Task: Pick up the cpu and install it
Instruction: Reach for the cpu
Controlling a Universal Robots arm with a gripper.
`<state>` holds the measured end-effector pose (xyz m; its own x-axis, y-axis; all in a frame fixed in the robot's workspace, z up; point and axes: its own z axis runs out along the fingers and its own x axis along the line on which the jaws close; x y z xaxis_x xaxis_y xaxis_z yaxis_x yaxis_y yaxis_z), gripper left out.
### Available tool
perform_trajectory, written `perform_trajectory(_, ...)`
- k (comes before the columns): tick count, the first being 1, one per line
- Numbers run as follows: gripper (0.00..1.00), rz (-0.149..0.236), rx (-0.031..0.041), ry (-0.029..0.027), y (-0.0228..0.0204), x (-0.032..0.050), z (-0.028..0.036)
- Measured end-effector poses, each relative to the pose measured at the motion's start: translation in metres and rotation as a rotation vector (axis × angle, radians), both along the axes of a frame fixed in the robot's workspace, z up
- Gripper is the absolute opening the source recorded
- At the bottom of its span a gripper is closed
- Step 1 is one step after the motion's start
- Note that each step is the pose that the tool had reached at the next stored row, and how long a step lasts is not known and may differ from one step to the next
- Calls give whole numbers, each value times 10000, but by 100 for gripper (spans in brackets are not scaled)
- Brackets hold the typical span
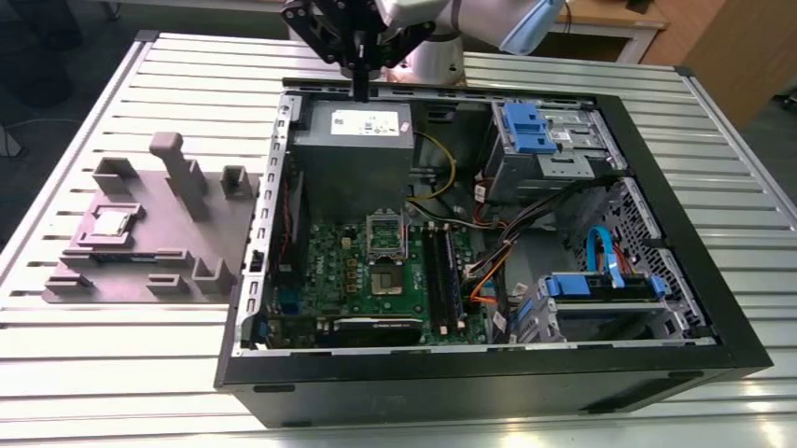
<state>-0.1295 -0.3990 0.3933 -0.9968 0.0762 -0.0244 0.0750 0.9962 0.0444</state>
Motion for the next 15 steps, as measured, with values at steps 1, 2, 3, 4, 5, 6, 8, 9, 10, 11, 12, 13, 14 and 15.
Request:
perform_trajectory(1, 11, 0, 0, 0, 0, -5, 0)
perform_trajectory(2, 11, 0, 0, -1, 0, -10, 0)
perform_trajectory(3, 11, 0, 0, -1, 0, -14, 0)
perform_trajectory(4, 11, 0, 0, 0, 0, -17, 0)
perform_trajectory(5, 11, 0, 0, -1, 0, -20, 0)
perform_trajectory(6, 11, 0, 0, 0, 0, -23, 0)
perform_trajectory(8, 11, 0, 0, 0, 0, -26, 0)
perform_trajectory(9, 11, -1, 0, -1, 0, -28, 0)
perform_trajectory(10, 11, -1, 0, 0, 0, -30, 0)
perform_trajectory(11, 11, 0, 0, 0, 0, -32, 0)
perform_trajectory(12, 11, 0, 1, 0, 0, -34, 0)
perform_trajectory(13, 11, 0, 0, 0, 0, -36, 0)
perform_trajectory(14, 11, 0, 0, 0, 0, -57, 0)
perform_trajectory(15, 11, -1, 0, 0, 0, -71, -1)
